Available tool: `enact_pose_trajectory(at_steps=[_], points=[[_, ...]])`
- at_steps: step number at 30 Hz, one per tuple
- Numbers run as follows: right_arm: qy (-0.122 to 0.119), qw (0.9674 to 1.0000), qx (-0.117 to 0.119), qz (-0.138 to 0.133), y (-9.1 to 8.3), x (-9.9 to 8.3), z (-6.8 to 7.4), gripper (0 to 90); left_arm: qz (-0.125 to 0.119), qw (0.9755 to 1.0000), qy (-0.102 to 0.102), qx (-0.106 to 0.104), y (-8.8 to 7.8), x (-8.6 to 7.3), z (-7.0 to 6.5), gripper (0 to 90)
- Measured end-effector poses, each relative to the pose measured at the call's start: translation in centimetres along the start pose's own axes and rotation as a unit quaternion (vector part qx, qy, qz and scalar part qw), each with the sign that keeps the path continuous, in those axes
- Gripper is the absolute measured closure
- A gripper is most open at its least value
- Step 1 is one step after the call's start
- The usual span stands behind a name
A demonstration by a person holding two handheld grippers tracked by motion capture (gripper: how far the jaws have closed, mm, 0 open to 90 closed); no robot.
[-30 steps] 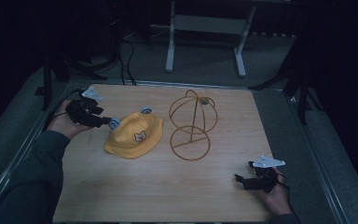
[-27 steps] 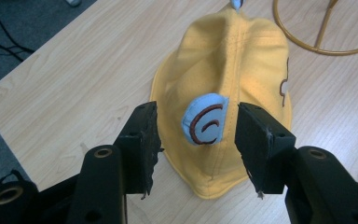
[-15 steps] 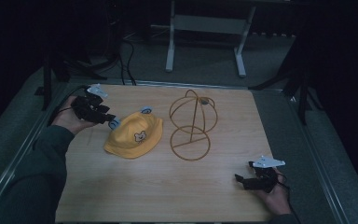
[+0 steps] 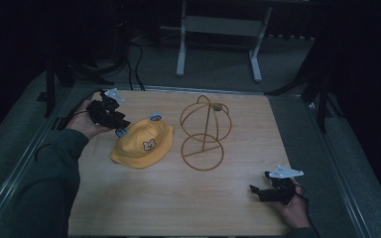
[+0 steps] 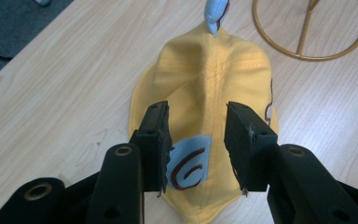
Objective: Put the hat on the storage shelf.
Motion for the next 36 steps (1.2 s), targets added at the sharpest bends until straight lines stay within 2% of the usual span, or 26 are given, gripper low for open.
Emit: enact_pose_trajectory(at_steps=[19,23,27,31,36], points=[[0.0,1.0,0.0,0.0,0.0,0.0,0.0,14.2,0.023,0.9996,-0.006,-0.014,3.1,1.1,-0.1,57.2],[0.0,1.0,0.0,0.0,0.0,0.0,0.0,14.2,0.023,0.9995,-0.013,-0.02,3.7,1.3,0.0,57.2],[0.0,1.0,0.0,0.0,0.0,0.0,0.0,14.2,0.035,0.9989,-0.018,-0.028,4.7,1.3,0.1,57.6],[0.0,1.0,0.0,0.0,0.0,0.0,0.0,14.2,0.045,0.9984,-0.012,-0.033,5.5,1.5,-0.2,61.0],[0.0,1.0,0.0,0.0,0.0,0.0,0.0,14.2,0.06,0.9975,-0.002,-0.036,6.0,1.6,-0.5,75.9]])
Point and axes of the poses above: each handheld gripper's, and its own axes: y roughly forward along the jaws, x roughly out of its top, z roughly to its left, the point moved 1 cm from there along y, roughly forward along the jaws
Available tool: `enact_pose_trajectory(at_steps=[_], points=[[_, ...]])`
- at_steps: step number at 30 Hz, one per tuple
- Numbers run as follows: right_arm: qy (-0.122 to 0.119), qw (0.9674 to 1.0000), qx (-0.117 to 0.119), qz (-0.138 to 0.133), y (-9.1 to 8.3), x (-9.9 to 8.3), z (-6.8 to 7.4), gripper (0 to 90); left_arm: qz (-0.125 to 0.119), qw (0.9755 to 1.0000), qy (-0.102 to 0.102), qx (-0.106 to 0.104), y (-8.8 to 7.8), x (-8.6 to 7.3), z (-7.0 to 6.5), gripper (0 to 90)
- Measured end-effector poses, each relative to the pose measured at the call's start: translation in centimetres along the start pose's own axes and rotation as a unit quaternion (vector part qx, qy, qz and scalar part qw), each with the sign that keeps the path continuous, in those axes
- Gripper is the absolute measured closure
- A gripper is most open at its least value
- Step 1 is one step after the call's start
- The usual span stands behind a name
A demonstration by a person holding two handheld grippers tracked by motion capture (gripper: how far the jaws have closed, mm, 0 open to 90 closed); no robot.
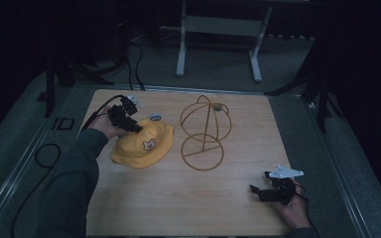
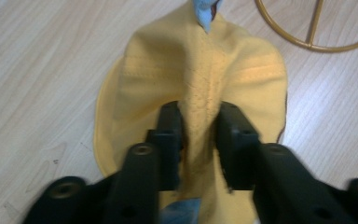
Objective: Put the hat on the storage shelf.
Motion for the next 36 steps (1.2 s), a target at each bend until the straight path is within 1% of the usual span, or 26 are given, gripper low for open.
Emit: enact_pose_trajectory(at_steps=[4,12,15,17,22,27,32,34,36], points=[[0.0,1.0,0.0,0.0,0.0,0.0,0.0,14.2,0.007,1.0,0.004,-0.002,-0.1,0.0,-0.1,82.1],[0.0,1.0,0.0,0.0,0.0,0.0,0.0,14.2,0.011,0.9999,0.005,-0.007,-0.6,-0.2,-0.2,83.7],[0.0,1.0,0.0,0.0,0.0,0.0,0.0,14.2,0.005,0.9999,0.001,-0.011,-0.8,-0.3,-0.2,83.8],[0.0,1.0,0.0,0.0,0.0,0.0,0.0,14.2,-0.003,0.9999,-0.001,-0.015,-1.4,-0.4,-0.1,83.7],[0.0,1.0,0.0,0.0,0.0,0.0,0.0,14.2,-0.011,0.9998,-0.004,-0.015,-2.3,-0.6,0.1,83.8],[0.0,1.0,0.0,0.0,0.0,0.0,0.0,14.2,-0.014,0.9998,-0.003,-0.014,-3.0,-0.7,0.1,83.7],[0.0,1.0,0.0,0.0,0.0,0.0,0.0,14.2,-0.024,0.9996,-0.006,-0.014,-3.7,-0.9,0.2,83.7],[0.0,1.0,0.0,0.0,0.0,0.0,0.0,14.2,-0.029,0.9995,-0.006,-0.012,-4.1,-1.0,0.1,83.7],[0.0,1.0,0.0,0.0,0.0,0.0,0.0,14.2,-0.041,0.999,-0.006,-0.014,-4.6,-1.1,0.1,83.7]])
Point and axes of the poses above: each handheld gripper's, and its own axes: y roughly forward along the jaws, x roughly out of its top, z roughly to its left, the point moved 1 cm from there along y, roughly forward along the jaws
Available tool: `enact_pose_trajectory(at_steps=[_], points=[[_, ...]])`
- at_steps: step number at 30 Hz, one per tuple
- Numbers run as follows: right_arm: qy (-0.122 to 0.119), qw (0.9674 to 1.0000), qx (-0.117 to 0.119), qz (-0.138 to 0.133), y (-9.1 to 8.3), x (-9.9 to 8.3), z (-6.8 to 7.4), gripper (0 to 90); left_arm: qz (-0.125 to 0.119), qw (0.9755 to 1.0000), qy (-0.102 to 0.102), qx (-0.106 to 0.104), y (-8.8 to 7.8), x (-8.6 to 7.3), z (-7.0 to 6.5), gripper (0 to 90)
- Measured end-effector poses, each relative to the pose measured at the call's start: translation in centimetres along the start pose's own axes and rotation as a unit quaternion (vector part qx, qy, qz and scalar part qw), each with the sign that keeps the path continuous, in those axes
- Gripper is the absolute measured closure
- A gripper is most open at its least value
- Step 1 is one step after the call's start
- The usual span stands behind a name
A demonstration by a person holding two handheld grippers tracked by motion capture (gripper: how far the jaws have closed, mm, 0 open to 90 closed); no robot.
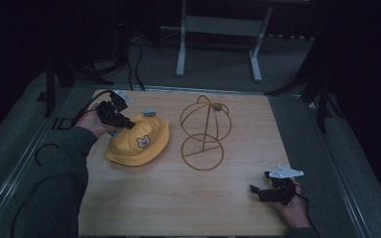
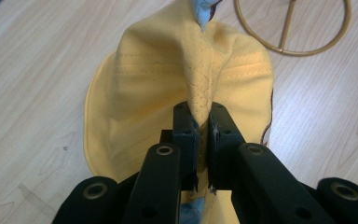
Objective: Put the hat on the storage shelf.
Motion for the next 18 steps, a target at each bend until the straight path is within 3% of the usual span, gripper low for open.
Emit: enact_pose_trajectory(at_steps=[4,14,18], points=[[0.0,1.0,0.0,0.0,0.0,0.0,0.0,14.2,-0.024,0.9997,0.002,-0.006,-1.2,-0.2,-0.3,83.7],[0.0,1.0,0.0,0.0,0.0,0.0,0.0,14.2,-0.023,0.9992,0.03,0.008,-3.5,1.0,-1.2,83.6],[0.0,1.0,0.0,0.0,0.0,0.0,0.0,14.2,-0.043,0.9983,0.04,0.007,-4.6,1.7,-1.6,83.6]])
Point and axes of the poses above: each handheld gripper's, and its own axes: y roughly forward along the jaws, x roughly out of its top, z roughly to its left, the point moved 1 cm from there along y, roughly forward along the jaws
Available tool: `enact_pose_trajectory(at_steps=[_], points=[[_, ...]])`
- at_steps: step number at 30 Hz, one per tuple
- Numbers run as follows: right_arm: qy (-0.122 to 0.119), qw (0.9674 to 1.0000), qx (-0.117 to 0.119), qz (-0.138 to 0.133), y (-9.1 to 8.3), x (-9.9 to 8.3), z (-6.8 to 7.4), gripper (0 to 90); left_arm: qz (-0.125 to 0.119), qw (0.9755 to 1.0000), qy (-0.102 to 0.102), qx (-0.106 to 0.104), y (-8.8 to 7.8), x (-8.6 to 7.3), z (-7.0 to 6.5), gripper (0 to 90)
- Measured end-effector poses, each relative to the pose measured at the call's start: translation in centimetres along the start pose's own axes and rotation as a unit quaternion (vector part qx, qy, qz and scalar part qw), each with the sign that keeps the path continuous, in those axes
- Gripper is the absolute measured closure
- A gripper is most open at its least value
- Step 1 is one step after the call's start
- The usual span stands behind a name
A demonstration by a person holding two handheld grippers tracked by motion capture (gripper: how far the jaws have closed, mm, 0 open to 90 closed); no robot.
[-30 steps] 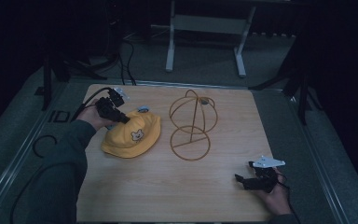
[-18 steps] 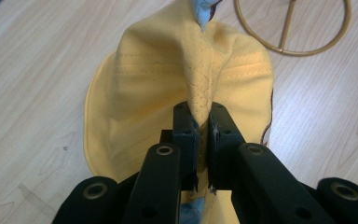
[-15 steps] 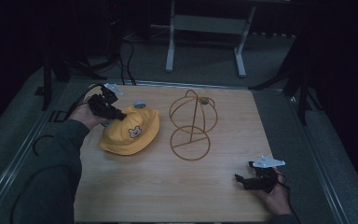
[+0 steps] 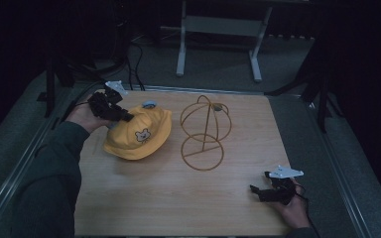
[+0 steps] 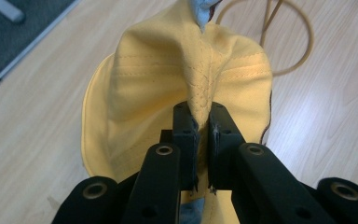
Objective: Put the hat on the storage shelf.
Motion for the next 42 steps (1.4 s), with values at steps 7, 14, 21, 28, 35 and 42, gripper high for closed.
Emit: enact_pose_trajectory(at_steps=[7,14,21,28,35,42], points=[[0.001,1.0,0.0,0.0,0.0,0.0,0.0,14.2,0.005,0.9997,0.024,0.006,-1.0,1.4,-0.7,83.6],[0.0,1.0,0.0,-0.001,0.0,0.0,0.0,14.2,0.017,0.9989,0.042,0.013,-1.7,2.7,-1.0,83.6],[0.001,1.0,0.0,-0.001,0.0,0.0,0.0,14.2,0.013,0.9985,0.051,0.016,-2.2,3.6,-1.3,83.6],[0.001,1.0,0.0,-0.001,0.0,0.0,0.0,14.2,0.01,0.9984,0.052,0.019,-2.4,4.0,-1.3,83.6],[0.001,1.0,0.0,-0.001,0.0,0.0,0.0,14.2,-0.003,0.9984,0.051,0.024,-2.4,4.3,-1.4,83.7],[0.002,1.0,0.0,-0.002,0.0,0.0,0.0,14.2,-0.016,0.9983,0.049,0.026,-2.6,4.7,-1.4,83.8]])
Point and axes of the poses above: each handheld gripper's, and its own axes: y roughly forward along the jaws, x roughly out of its top, z roughly to its left, the point moved 1 cm from there along y, roughly forward along the jaws
